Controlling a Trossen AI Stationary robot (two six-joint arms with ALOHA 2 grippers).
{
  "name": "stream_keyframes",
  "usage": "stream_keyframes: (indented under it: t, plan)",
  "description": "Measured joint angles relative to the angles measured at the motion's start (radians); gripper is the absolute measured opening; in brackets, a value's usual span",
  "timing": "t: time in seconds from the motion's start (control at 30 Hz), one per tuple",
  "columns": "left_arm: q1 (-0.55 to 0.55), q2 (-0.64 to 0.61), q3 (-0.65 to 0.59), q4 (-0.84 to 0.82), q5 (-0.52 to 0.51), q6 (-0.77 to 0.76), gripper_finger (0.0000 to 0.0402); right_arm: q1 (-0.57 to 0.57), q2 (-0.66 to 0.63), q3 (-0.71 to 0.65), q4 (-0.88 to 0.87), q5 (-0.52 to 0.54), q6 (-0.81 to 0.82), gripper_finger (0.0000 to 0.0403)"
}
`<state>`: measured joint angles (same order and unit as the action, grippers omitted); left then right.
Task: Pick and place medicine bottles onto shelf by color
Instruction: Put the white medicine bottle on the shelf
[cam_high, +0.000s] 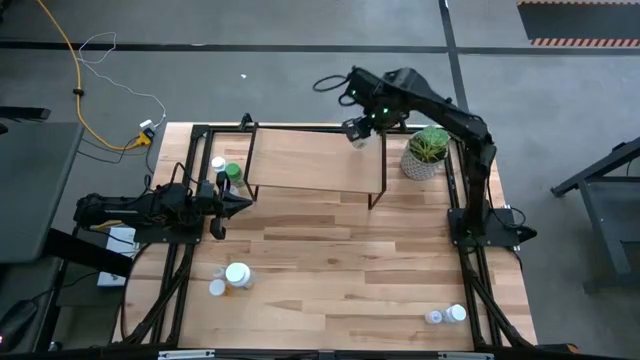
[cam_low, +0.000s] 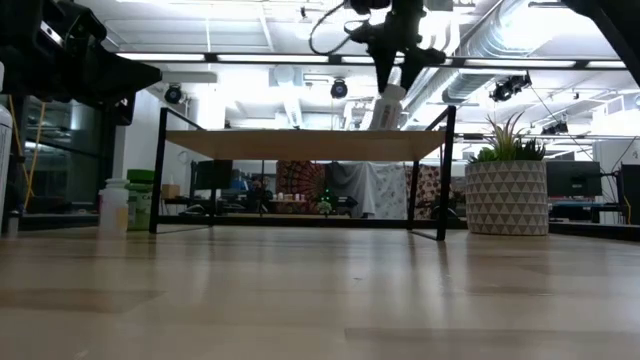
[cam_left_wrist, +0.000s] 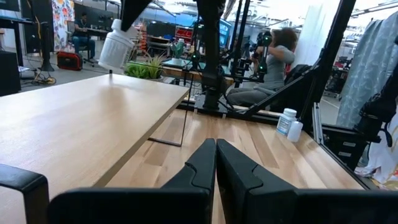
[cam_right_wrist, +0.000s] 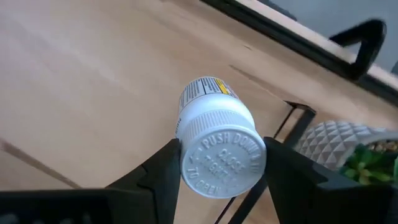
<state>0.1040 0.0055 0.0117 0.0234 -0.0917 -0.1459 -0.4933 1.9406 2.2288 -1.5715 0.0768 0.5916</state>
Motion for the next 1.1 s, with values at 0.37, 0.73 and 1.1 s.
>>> stream_keyframes:
  t: [0.37, 0.73, 1.1]
  plan:
    - [0.0, 0.0, 0.0, 0.0, -0.001, 0.0, 0.0003, -0.046, -0.002, 0.0, 0.0, -0.119, 0.008, 0.0177]
    - [0.0, 0.0, 0.0, 0.0, -0.001, 0.0, 0.0003, -0.072, -0.21, -0.232, 0.005, -0.06, -0.011, 0.0178]
    - [0.0, 0.0, 0.0, 0.0, -0.001, 0.0, 0.0003, -0.052, -0.238, -0.313, 0.014, 0.017, -0.017, 0.0179]
